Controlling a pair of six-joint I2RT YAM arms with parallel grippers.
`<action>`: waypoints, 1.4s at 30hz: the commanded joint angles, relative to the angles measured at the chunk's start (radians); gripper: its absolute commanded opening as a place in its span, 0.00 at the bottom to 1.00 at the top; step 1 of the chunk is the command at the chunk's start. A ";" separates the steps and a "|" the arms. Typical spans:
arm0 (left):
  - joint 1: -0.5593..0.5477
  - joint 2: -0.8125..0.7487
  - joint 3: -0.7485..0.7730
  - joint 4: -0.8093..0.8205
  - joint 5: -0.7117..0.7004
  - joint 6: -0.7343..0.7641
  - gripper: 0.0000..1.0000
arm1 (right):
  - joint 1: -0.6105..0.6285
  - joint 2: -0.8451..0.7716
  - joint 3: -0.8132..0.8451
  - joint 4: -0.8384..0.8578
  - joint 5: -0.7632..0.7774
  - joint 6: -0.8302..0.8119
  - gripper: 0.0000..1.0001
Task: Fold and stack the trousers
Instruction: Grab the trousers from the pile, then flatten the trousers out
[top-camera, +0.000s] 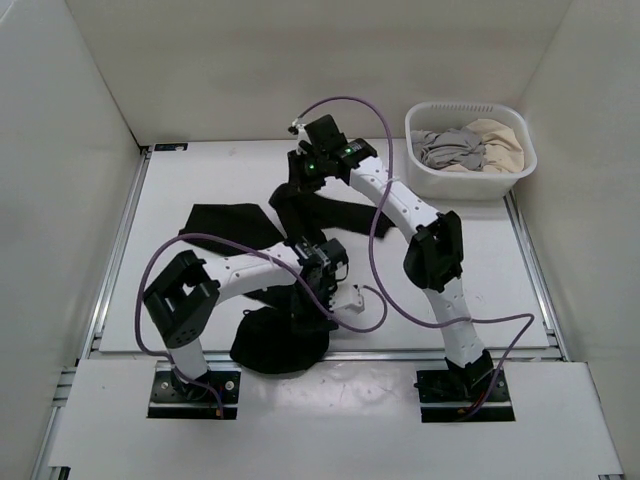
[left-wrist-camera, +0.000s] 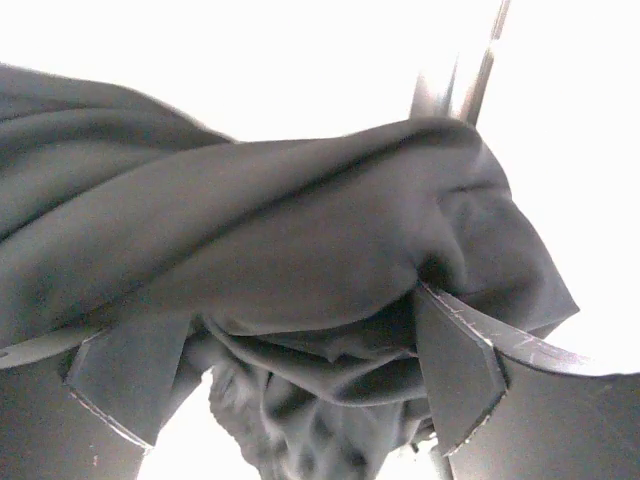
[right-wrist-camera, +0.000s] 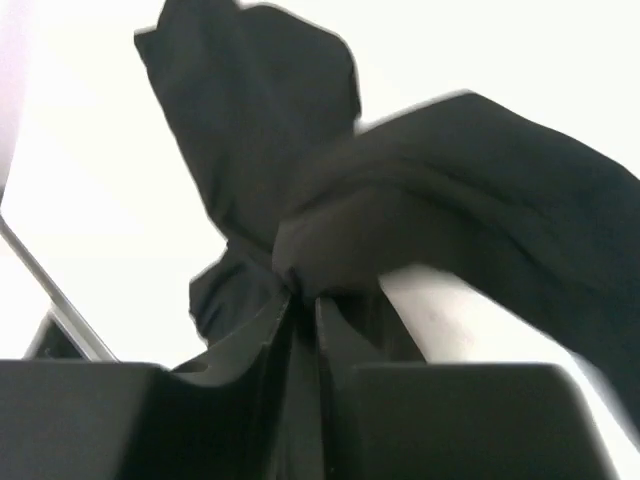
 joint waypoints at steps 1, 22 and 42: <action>0.016 -0.064 0.179 -0.040 0.011 0.019 1.00 | 0.002 -0.075 -0.041 -0.167 -0.012 -0.183 0.36; 0.574 0.092 0.423 0.165 -0.053 -0.066 1.00 | -0.134 -0.784 -1.202 0.271 0.008 0.197 0.90; 0.807 0.349 0.575 0.140 -0.108 -0.233 0.14 | -0.078 -0.339 -0.963 0.120 0.056 0.188 0.00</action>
